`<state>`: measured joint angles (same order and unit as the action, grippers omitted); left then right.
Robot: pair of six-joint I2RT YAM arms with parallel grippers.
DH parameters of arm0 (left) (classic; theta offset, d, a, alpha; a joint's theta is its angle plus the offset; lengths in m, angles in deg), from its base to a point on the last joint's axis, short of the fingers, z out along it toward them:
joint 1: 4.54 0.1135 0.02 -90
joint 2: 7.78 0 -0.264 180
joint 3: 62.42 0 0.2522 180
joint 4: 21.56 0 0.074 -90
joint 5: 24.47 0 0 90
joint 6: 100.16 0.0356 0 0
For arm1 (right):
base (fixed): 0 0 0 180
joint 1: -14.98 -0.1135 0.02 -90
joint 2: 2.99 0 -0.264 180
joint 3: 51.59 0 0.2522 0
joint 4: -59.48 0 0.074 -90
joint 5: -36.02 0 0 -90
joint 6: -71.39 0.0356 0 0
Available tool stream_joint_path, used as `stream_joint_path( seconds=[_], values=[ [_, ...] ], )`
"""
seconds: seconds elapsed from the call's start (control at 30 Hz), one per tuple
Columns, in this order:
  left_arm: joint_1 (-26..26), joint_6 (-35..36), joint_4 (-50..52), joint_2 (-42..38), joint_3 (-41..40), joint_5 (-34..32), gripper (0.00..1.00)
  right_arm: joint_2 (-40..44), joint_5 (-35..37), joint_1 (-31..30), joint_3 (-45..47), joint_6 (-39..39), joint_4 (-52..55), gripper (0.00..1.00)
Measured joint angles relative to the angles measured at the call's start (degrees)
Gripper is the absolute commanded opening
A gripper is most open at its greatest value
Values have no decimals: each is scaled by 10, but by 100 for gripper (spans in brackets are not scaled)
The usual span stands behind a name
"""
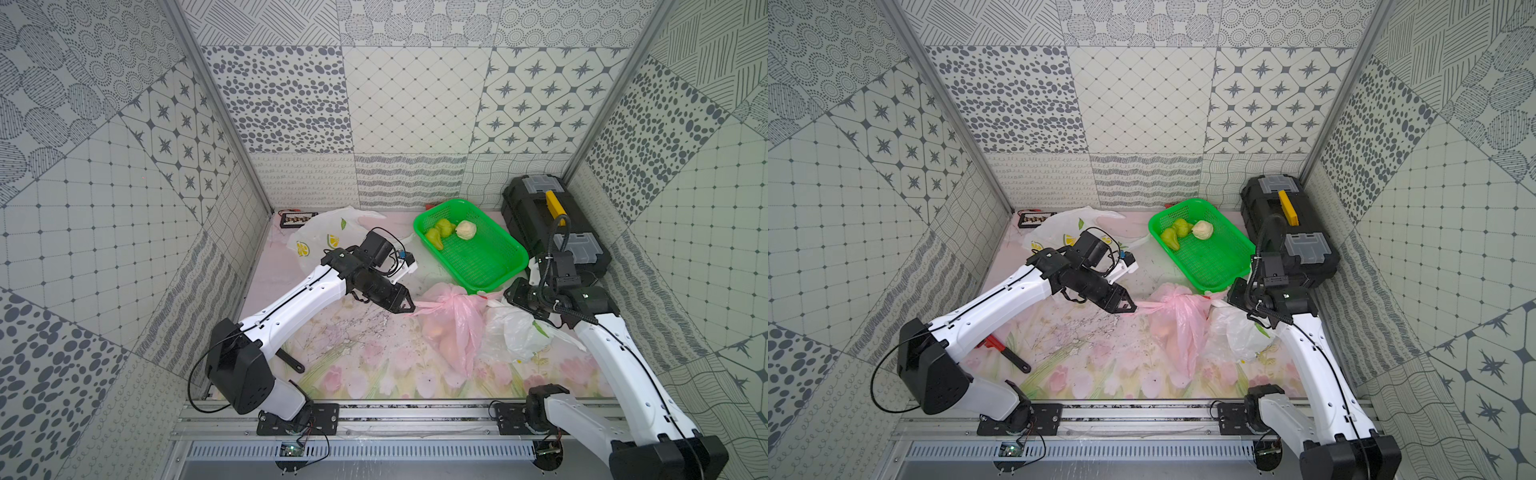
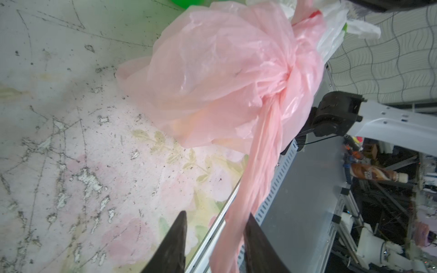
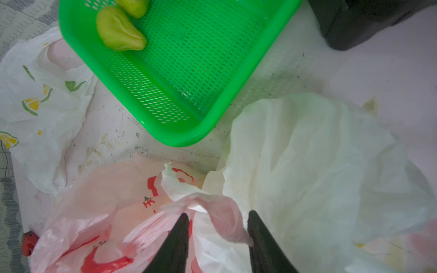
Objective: Place the pears into plastic bags & tie knots
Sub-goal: Place the plastic bag at the center of the board, then pick up the plastic bag at the center of the board.
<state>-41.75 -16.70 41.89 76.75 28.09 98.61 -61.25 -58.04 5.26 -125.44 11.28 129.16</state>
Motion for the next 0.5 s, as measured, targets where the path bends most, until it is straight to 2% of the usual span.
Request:
stream_joint_path(
  seconds=[0.03, 0.13, 0.2, 0.37, 0.5],
  values=[
    [11, -1, 2, -9, 4, -4, 50, -7, 7, -15, -24, -5, 3, 58],
    [63, -2, 8, -39, 18, -27, 76, -37, 28, -69, -100, -17, -1, 60],
    [103, -6, 9, -59, 21, -57, 86, -69, 42, -112, -135, -23, -16, 60],
    [174, -14, 11, -52, 24, -152, 86, -209, 56, -212, -198, -33, -63, 60],
    [191, -9, 10, 29, 46, -229, 87, -317, 42, -261, -230, -36, -113, 60]
  ],
)
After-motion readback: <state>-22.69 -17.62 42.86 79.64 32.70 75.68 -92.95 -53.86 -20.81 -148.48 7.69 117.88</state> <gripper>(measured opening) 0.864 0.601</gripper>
